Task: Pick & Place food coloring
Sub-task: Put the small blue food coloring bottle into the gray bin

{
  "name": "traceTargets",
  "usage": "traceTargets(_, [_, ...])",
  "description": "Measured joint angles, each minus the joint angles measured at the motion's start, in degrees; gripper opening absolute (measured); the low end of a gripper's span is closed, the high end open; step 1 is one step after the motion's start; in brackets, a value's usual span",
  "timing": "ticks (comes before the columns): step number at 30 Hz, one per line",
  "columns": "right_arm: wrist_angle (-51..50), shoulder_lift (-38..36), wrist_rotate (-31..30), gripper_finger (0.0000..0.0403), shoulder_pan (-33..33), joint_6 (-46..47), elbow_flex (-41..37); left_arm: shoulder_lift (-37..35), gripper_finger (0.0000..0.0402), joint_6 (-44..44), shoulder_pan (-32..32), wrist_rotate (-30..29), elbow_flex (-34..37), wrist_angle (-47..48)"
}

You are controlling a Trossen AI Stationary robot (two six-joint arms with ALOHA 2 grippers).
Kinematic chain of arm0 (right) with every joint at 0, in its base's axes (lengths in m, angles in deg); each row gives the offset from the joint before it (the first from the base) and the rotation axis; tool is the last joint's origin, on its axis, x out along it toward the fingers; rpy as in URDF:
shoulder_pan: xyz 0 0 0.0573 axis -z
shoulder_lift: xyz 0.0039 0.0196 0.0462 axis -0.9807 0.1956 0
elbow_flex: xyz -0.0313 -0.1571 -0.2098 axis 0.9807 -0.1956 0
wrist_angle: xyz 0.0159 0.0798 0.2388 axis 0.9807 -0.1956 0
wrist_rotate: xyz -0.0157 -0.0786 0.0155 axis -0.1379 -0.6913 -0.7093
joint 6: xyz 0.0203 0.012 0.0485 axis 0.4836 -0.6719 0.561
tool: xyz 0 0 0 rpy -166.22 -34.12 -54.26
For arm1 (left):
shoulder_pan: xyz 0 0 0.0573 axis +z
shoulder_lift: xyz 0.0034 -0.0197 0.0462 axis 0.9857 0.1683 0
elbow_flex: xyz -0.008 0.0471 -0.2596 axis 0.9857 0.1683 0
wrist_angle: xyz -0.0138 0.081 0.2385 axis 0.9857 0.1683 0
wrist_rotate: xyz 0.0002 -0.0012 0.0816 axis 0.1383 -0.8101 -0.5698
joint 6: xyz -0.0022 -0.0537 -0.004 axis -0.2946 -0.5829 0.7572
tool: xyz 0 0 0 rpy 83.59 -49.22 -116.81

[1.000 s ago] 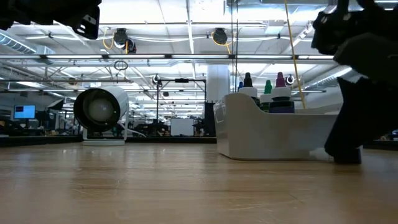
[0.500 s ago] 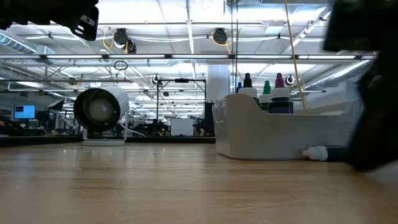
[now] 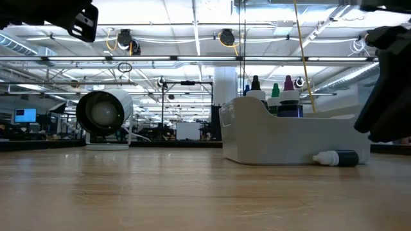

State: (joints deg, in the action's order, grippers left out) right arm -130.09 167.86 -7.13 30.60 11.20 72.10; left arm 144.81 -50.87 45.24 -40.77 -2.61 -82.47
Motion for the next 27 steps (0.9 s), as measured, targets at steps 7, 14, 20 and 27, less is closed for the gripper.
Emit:
traceTargets(7, [-2.65,0.0,1.54,0.0116,2.01,2.86,0.0,0.0,0.0063,-1.98,0.0,0.0,0.0,2.55])
traceTargets(14, [-3.65,0.0,2.63,0.0148,3.31,2.76,0.0,0.0,0.0063,-2.92,-0.55,0.0,0.0,3.12])
traceTargets(20, [-3.67,0.0,2.67,0.0167,3.55,2.04,0.0,0.0,0.0063,-2.38,-2.84,0.0,0.0,3.95])
traceTargets(27, [-3.65,0.0,4.06,0.0171,4.32,3.03,0.0,0.0,0.0063,-1.84,-4.93,-0.1,0.0,3.82])
